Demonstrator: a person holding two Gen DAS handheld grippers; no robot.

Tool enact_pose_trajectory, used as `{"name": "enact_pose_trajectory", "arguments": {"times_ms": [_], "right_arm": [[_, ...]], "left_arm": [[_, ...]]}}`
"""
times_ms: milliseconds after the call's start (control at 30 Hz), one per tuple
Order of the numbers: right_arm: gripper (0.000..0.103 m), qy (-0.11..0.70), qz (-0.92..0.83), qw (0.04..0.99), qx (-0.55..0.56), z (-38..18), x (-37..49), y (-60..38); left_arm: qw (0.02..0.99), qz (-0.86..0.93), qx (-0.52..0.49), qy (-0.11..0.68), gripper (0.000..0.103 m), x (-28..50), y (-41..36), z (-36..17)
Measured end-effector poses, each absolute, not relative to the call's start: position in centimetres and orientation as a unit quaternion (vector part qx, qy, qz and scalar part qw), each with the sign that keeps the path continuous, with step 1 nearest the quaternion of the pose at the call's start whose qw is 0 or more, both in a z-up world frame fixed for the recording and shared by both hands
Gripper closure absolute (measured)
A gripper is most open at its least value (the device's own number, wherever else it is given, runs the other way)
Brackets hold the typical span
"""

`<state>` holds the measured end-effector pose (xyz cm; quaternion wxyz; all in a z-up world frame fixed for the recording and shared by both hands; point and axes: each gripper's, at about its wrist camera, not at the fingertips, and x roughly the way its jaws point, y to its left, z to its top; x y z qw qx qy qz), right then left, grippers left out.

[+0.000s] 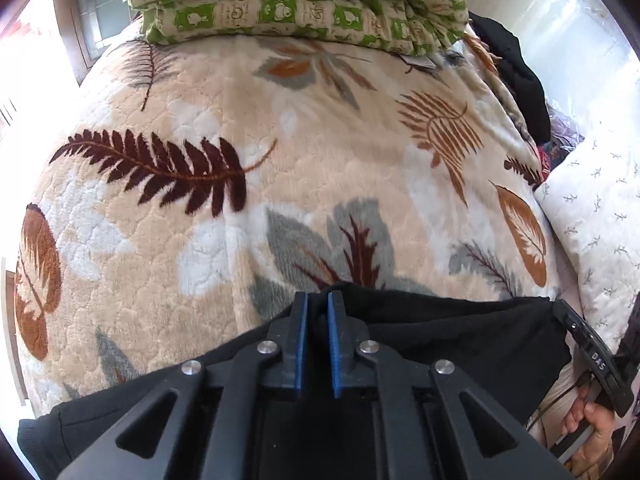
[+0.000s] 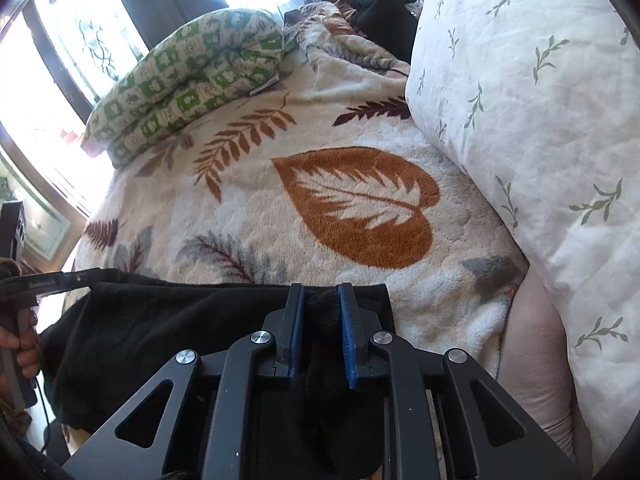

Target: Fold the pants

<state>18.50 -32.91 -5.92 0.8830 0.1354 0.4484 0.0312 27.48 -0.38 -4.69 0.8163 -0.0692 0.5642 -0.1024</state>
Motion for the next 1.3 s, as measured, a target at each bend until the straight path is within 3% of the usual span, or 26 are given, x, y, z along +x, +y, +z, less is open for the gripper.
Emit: {"name": "enact_pose_trajectory", "arguments": {"times_ms": [267,400,567,700,867,900,933,1000,1067,1133,1300], "right_arm": [[0.087,0.461,0.007,0.880,0.116,-7.8,19.9,-33.1],[0.074,0.474,0.018,0.876,0.082,-7.8,20.8,-33.2],[0.068,0.469,0.033,0.878,0.092,-4.7,19.5,-35.0],[0.063,0.495,0.059,0.858,0.125,-4.3,17.5,-35.7],[0.048,0.539,0.061,0.833,0.106,-6.0,15.4,-34.6],[0.049,0.546,0.056,0.830,0.100,-6.7,15.2,-34.4],[0.070,0.547,0.046,0.831,0.091,-7.1,15.0,-34.2],[0.091,0.547,0.041,0.832,0.083,-7.4,14.5,-33.9],[0.093,0.534,0.022,0.843,0.063,-6.5,13.7,-33.4],[0.093,0.532,0.003,0.845,0.057,-6.4,13.1,-33.4],[0.093,0.562,-0.036,0.825,0.050,-9.5,13.2,-34.4]], "left_arm": [[0.827,-0.066,-0.060,0.555,0.094,29.6,-1.1,-6.2],[0.830,-0.072,-0.055,0.550,0.094,29.5,-0.9,-6.1],[0.850,-0.112,-0.063,0.511,0.093,25.8,0.8,-2.6],[0.848,-0.156,-0.052,0.504,0.086,21.3,1.7,-1.2],[0.835,-0.172,-0.017,0.523,0.078,15.4,3.4,-3.1],[0.833,-0.164,-0.008,0.529,0.078,14.8,3.9,-3.8],[0.830,-0.152,-0.002,0.536,0.078,14.3,4.6,-4.5],[0.829,-0.117,0.006,0.547,0.078,13.8,6.2,-5.7],[0.831,-0.107,-0.005,0.546,0.079,13.5,7.8,-6.2],[0.831,-0.105,-0.021,0.545,0.086,13.4,8.7,-6.5],[0.836,-0.097,-0.002,0.539,0.086,13.5,7.9,-6.6]]}}
